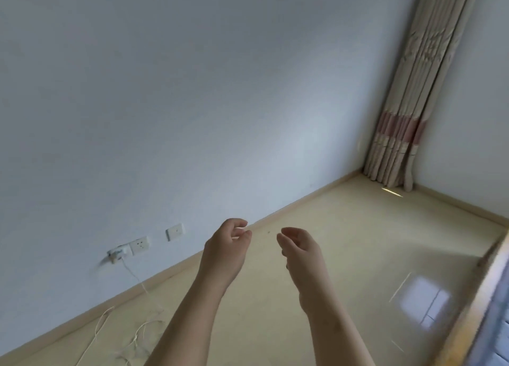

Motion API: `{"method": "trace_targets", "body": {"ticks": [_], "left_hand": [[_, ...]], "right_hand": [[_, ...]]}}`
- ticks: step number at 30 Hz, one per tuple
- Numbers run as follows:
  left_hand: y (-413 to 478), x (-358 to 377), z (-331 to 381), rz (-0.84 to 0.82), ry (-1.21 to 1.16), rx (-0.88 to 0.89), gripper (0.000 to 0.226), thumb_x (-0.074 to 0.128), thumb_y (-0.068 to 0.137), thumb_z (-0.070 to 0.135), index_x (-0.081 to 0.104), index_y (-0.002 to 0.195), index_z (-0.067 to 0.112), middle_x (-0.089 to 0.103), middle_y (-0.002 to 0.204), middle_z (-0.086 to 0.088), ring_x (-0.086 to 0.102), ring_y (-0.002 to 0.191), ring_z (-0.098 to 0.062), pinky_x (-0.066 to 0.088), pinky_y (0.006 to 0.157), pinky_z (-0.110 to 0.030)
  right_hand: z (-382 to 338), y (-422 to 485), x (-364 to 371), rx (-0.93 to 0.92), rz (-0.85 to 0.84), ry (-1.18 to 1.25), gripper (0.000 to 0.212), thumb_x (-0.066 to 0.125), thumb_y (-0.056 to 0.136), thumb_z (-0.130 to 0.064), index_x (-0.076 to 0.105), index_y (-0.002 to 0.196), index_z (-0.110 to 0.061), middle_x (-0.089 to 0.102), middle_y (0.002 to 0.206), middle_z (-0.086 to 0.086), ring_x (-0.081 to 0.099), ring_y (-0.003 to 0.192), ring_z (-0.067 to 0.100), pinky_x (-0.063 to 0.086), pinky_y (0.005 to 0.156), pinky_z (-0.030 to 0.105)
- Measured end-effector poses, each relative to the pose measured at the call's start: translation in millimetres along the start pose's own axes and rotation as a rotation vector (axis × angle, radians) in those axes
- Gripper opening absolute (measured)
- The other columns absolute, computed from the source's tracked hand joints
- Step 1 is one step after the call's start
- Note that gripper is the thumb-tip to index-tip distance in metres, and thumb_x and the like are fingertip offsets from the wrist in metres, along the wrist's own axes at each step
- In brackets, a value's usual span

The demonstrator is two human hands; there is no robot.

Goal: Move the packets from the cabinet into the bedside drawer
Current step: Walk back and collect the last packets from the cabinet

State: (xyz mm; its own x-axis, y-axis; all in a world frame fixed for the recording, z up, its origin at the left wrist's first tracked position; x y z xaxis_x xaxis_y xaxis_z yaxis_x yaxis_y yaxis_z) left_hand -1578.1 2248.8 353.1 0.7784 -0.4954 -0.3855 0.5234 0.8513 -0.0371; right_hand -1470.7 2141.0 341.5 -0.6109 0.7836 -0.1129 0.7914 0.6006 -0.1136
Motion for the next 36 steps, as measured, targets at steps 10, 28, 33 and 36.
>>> {"method": "trace_targets", "body": {"ticks": [10, 28, 33, 36], "left_hand": [[247, 112, 71, -0.243, -0.016, 0.107, 0.014, 0.048, 0.095, 0.024, 0.054, 0.105, 0.033, 0.061, 0.11, 0.004, 0.056, 0.102, -0.013, 0.041, 0.077, -0.026], [512, 508, 240, -0.61, -0.047, 0.2, 0.012, 0.052, 0.093, 0.022, 0.057, 0.1, 0.031, 0.064, 0.104, 0.005, 0.059, 0.103, -0.015, 0.048, 0.092, -0.034], [582, 623, 293, -0.634, -0.095, 0.25, 0.013, 0.053, 0.094, 0.022, 0.055, 0.099, 0.033, 0.063, 0.096, 0.006, 0.059, 0.094, -0.012, 0.047, 0.084, -0.03], [623, 697, 319, -0.69, -0.113, 0.274, 0.012, 0.054, 0.093, 0.02, 0.057, 0.096, 0.032, 0.062, 0.089, 0.005, 0.059, 0.089, -0.015, 0.047, 0.085, -0.031]], "right_hand": [[-26, 228, -48, 0.069, 0.303, 0.07, 0.016, 0.055, 0.092, -0.023, 0.056, 0.108, -0.023, 0.06, 0.107, -0.005, 0.055, 0.096, 0.012, 0.041, 0.066, 0.02], [-28, 561, -335, 0.075, 0.674, 0.158, 0.007, 0.055, 0.093, -0.022, 0.058, 0.093, -0.028, 0.061, 0.1, -0.011, 0.057, 0.098, 0.01, 0.042, 0.076, 0.024], [-28, 672, -418, 0.077, 0.679, 0.09, 0.007, 0.054, 0.093, -0.021, 0.055, 0.094, -0.027, 0.059, 0.099, -0.011, 0.056, 0.099, 0.011, 0.042, 0.078, 0.024], [-29, 734, -472, 0.066, 0.711, 0.05, 0.008, 0.053, 0.094, -0.02, 0.054, 0.101, -0.024, 0.057, 0.098, -0.012, 0.055, 0.101, 0.011, 0.042, 0.073, 0.018]]}}
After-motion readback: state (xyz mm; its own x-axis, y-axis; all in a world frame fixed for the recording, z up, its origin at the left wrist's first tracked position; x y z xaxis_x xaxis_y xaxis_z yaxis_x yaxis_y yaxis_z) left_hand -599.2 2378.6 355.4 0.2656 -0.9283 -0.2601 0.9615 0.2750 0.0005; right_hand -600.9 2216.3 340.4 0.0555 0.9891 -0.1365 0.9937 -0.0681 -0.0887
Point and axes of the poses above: each hand's wrist, its own y-axis towards the middle knuckle, its own x-axis out of the palm, z = x × y, the point moved 6 cm from there along y, towards the middle knuckle
